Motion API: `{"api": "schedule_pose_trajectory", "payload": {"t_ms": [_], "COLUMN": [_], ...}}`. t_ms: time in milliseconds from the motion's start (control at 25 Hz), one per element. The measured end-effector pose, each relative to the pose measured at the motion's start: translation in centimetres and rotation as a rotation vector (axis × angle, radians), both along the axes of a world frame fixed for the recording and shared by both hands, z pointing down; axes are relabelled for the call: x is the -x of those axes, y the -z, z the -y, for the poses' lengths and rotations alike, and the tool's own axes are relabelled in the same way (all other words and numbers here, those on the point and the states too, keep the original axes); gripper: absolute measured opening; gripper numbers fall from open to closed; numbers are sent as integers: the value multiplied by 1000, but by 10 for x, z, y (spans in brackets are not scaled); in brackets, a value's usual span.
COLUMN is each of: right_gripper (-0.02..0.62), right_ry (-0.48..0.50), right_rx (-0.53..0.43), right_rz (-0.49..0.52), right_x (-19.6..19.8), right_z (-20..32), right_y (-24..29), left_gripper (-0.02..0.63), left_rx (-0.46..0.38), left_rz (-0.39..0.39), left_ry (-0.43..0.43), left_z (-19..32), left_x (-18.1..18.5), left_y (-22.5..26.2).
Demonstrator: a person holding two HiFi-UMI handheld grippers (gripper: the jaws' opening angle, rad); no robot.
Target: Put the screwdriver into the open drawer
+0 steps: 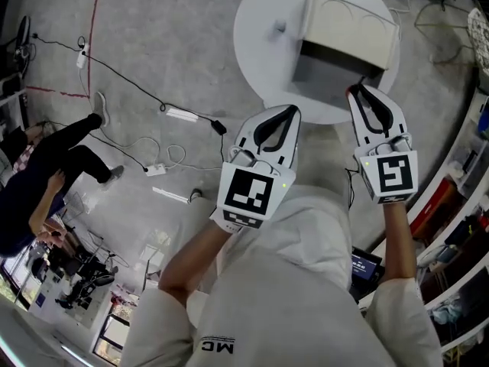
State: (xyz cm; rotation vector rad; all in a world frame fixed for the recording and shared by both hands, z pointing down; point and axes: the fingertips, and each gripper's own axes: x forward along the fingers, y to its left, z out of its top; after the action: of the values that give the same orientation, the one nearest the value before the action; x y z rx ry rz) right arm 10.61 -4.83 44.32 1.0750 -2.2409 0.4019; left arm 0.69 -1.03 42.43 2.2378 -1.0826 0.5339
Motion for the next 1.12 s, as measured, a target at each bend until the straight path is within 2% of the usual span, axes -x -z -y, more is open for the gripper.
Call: {"api": "schedule_pose_trajectory", "payload": {"t_ms": [560,840,1120], "right_gripper": [118,118,118], "right_ry": [46,77,59], "right_rx": [111,170,223], "right_rz": [-110,-145,-167], "right_x": [-6,-4,0], "right_z": [9,8,4], "right_y": [-90,-115,-134], "left_gripper": [11,11,11], "left_rx": [66,64,73], "left_rz": [8,23,48], "left_ry": [23,37,35], "left_z": [1,3,0], "left_x": [-7,-8,-6], "left_y": [-47,-56,-72]}}
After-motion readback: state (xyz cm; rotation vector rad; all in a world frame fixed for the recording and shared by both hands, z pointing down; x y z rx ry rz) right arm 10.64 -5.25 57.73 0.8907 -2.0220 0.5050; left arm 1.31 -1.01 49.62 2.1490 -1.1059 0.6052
